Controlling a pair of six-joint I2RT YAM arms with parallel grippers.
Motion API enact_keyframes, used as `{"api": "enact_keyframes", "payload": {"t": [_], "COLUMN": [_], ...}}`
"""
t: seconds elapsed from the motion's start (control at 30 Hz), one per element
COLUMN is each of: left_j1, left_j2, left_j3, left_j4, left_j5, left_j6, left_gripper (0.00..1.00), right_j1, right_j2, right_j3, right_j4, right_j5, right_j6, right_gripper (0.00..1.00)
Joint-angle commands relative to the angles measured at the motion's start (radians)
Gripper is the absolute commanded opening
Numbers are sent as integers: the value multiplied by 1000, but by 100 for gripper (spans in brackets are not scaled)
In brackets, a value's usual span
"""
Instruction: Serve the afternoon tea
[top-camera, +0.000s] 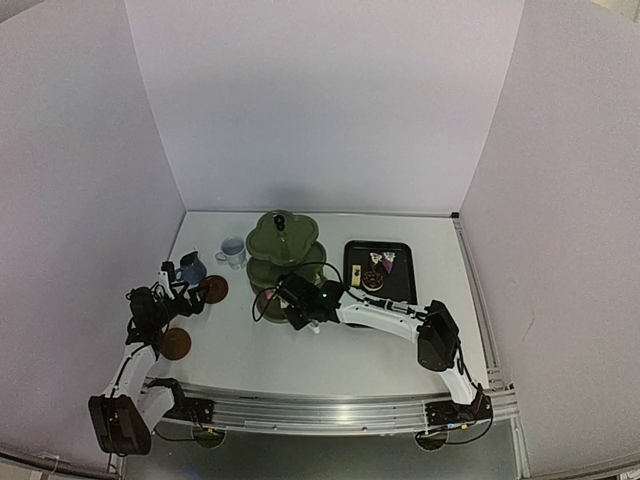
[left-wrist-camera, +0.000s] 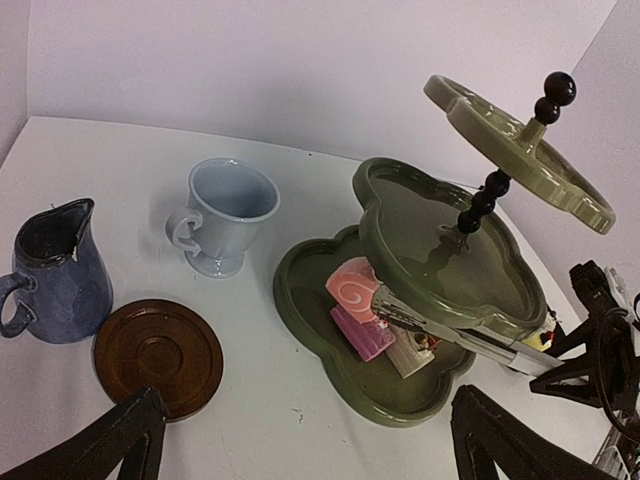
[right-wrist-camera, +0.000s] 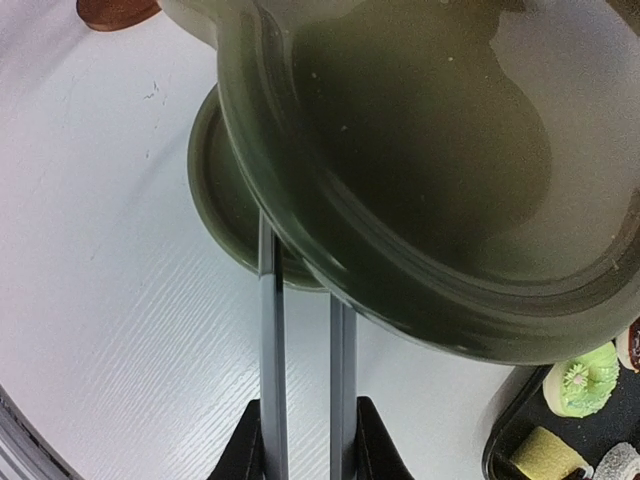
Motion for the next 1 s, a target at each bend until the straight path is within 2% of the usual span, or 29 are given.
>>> {"api": "enact_keyframes", "payload": {"t": [0.0, 0.23, 0.53, 0.8, 0.97], "left_j1": [-16, -87, -117, -120, -120], "left_j2": [3, 24, -7, -2, 2], "left_j3": [19, -14, -63, -76, -76], "left_j4": [82, 135, 206, 218, 217], "left_j5": [5, -9, -60, -84, -88], "left_j6": [-58, -143, -206, -211, -203], "left_gripper": [99, 100, 99, 100, 100], "right_j1": [-2, -2, -2, 5, 6], "right_j2": [-95, -112, -116, -92, -56], "right_j3": [23, 33, 14, 15, 51], "right_j4": [36, 36, 35, 35, 34], "right_j5": [64, 86, 107, 248, 234], "right_j6": [14, 4, 24, 67, 42], "right_gripper": [0, 0, 0, 0, 0]}}
